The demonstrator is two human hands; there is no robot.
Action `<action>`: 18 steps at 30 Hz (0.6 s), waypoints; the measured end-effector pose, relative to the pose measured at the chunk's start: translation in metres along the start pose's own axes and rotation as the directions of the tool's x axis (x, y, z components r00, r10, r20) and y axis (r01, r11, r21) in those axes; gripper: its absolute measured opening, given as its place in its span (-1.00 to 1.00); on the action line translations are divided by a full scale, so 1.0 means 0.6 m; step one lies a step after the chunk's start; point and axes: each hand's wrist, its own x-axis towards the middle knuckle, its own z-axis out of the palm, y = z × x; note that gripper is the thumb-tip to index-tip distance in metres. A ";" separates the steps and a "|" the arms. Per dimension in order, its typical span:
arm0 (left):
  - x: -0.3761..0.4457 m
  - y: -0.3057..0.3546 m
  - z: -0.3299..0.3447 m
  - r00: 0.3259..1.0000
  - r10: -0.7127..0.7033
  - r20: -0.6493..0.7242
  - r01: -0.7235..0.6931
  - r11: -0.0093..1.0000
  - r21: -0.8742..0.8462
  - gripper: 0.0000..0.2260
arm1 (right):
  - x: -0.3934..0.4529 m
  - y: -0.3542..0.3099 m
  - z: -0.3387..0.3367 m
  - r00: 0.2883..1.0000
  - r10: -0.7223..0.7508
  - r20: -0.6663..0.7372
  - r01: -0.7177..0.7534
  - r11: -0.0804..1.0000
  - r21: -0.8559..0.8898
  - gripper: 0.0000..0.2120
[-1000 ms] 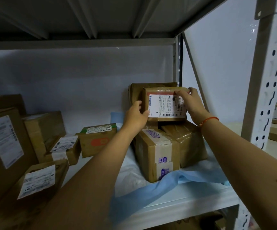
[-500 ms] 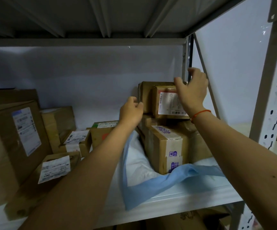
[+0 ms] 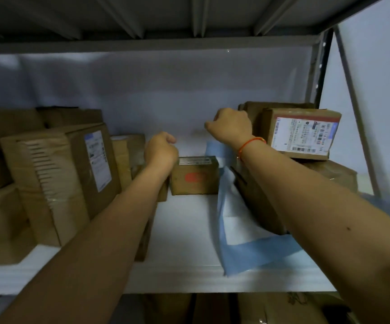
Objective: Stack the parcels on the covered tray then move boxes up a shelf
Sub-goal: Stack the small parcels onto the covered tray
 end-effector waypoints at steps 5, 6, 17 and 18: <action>0.003 -0.031 -0.053 0.989 -0.136 0.056 0.128 0.984 0.124 -0.77 | -0.020 -0.073 0.064 0.907 -0.087 0.412 0.085 0.996 0.023 -0.73; 0.004 -0.039 -0.062 0.985 -0.157 0.072 0.144 0.976 0.160 -0.80 | -0.029 -0.089 0.083 0.868 -0.089 0.488 0.082 0.996 0.035 -0.70; -0.029 -0.094 -0.112 0.890 -0.394 0.229 0.226 0.819 0.527 -0.72 | -0.116 -0.156 0.222 0.367 0.121 0.923 -0.544 0.832 0.107 -0.57; -0.032 -0.096 -0.115 0.879 -0.412 0.239 0.241 0.818 0.522 -0.73 | -0.121 -0.160 0.226 0.353 0.128 0.927 -0.585 0.803 0.112 -0.64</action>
